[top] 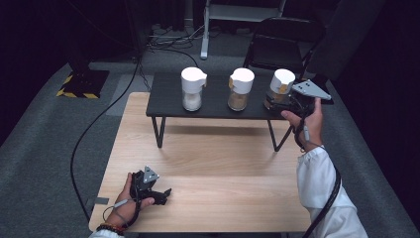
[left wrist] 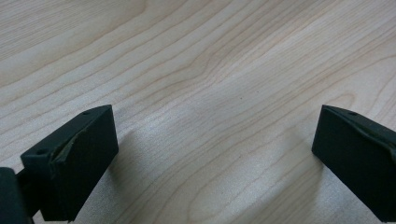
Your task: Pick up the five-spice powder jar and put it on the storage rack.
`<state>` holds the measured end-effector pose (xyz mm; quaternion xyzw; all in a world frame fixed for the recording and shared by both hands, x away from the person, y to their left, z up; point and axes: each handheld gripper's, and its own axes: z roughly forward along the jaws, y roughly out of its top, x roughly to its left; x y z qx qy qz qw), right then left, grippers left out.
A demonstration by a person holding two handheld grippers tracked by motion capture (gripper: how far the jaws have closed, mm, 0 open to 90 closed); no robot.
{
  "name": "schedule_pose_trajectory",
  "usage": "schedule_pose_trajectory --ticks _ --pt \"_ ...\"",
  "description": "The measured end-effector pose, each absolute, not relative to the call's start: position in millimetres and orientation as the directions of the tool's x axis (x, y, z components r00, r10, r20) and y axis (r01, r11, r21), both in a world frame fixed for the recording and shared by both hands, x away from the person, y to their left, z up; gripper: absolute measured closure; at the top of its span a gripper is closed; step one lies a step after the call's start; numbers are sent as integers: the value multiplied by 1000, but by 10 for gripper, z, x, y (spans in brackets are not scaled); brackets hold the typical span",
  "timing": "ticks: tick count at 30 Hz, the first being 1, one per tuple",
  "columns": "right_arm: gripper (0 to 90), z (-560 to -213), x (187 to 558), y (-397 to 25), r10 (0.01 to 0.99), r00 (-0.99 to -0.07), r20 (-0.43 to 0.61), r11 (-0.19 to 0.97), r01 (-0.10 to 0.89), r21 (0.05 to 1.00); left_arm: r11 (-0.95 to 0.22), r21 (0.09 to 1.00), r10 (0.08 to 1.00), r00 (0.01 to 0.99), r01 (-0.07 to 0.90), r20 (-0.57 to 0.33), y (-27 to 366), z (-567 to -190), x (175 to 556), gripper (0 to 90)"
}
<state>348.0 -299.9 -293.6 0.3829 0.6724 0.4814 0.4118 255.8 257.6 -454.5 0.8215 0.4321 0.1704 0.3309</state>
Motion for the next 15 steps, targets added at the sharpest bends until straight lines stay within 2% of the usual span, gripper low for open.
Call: schedule_pose_trajectory --ticks 15 --pt "12 -3078 3279 -3047 901 -370 -227 276 85 957 -407 691 823 568 597 -6 2575 -4545 2556 1"
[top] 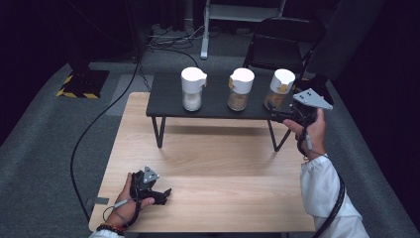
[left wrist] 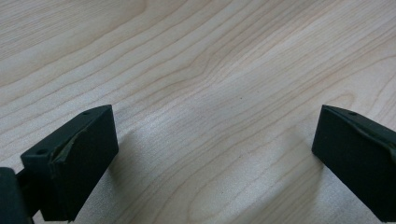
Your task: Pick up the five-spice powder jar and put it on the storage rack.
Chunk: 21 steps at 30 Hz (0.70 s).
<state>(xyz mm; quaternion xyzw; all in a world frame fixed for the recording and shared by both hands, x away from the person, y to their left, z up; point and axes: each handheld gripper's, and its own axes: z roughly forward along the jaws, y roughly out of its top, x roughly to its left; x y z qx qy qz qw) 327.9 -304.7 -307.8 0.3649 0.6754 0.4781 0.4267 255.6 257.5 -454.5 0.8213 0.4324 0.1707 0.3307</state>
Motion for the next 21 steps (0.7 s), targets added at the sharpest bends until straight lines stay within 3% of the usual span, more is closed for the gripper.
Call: schedule_pose_trajectory --ticks 21 --pt "7 -3378 3067 -3165 885 -388 -256 301 60 952 -407 691 823 568 598 -6 2574 -4545 2556 1"
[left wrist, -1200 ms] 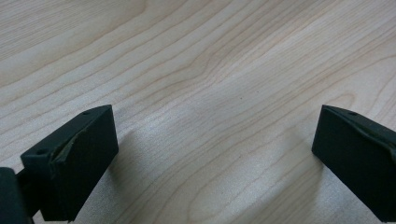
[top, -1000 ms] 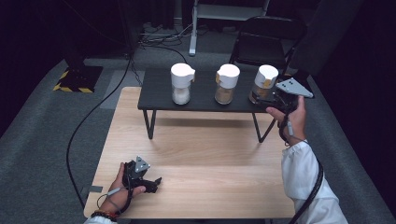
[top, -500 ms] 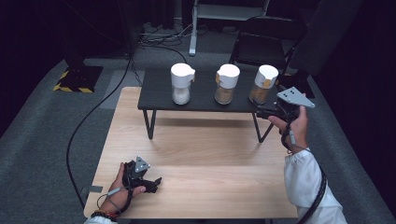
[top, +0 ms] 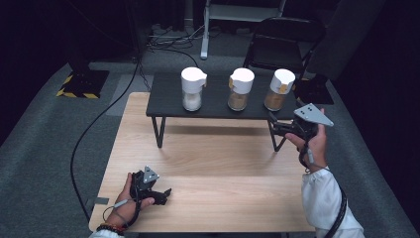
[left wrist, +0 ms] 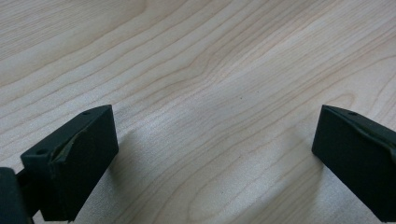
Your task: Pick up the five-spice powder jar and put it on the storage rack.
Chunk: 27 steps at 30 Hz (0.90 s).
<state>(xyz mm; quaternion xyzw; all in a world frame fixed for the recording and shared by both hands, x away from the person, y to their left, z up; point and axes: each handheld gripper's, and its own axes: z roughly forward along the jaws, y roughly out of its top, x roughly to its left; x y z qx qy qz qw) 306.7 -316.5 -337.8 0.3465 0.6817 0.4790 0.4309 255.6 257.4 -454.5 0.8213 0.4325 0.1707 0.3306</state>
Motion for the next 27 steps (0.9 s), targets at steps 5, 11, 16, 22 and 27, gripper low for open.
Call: schedule_pose_trajectory --ticks 5,11,16,22,27 --pt "7 -3449 3010 -3178 884 -385 -266 311 59 948 -409 691 823 568 597 -4 2575 -4544 2556 1" --pt "7 -3535 2925 -3214 877 -399 -268 314 54 948 -409 691 823 568 597 -4 2575 -4544 2556 1" --pt "7 -3609 2844 -3226 865 -418 -279 328 49 943 -409 691 823 568 597 -4 2575 -4544 2557 1" --pt "7 -3722 2752 -3219 849 -431 -306 362 52 931 -409 691 823 568 597 -4 2575 -4544 2556 1" --pt "7 -3814 2701 -3211 834 -450 -319 387 65 920 -409 691 823 568 597 -4 2575 -4544 2556 1"
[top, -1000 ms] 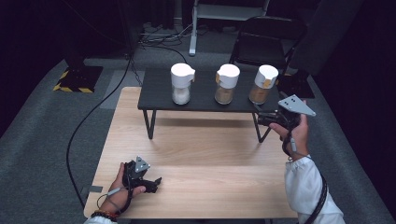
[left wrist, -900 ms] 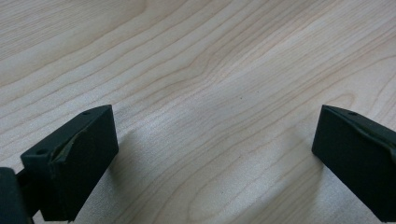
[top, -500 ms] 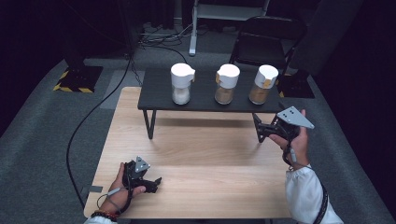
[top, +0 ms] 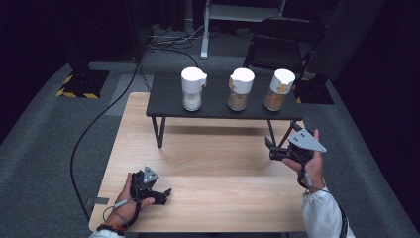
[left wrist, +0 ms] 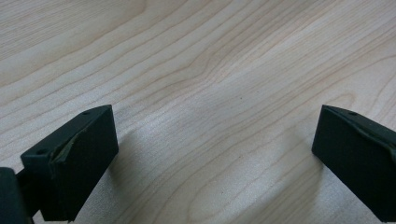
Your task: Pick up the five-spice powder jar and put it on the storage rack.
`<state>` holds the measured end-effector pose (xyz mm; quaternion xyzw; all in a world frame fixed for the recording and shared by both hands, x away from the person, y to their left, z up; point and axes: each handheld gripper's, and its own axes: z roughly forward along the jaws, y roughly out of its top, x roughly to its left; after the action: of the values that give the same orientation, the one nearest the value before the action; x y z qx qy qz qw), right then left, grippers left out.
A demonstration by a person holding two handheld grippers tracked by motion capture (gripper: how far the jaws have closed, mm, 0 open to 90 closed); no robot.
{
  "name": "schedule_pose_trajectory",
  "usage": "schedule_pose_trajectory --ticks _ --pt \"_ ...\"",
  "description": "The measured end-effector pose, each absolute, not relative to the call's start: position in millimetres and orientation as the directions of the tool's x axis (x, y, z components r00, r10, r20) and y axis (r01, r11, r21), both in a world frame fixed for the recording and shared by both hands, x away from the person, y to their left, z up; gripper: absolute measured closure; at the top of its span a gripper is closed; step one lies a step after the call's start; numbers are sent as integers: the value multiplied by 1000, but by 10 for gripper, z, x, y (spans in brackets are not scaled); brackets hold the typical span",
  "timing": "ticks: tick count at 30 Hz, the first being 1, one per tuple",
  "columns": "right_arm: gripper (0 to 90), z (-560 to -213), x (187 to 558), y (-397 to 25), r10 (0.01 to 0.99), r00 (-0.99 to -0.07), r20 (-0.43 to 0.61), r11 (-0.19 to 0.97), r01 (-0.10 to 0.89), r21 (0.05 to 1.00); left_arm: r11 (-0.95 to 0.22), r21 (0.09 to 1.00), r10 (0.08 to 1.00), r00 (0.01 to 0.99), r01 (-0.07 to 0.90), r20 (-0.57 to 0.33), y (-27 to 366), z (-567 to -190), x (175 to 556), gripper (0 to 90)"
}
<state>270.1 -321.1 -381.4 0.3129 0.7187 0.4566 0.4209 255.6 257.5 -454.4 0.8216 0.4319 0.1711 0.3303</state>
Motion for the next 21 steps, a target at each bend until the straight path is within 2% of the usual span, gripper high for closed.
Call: schedule_pose_trajectory --ticks 21 --pt "7 -4157 2597 -3177 772 -525 -358 486 125 865 -407 691 823 567 597 -5 2574 -4545 2555 1"
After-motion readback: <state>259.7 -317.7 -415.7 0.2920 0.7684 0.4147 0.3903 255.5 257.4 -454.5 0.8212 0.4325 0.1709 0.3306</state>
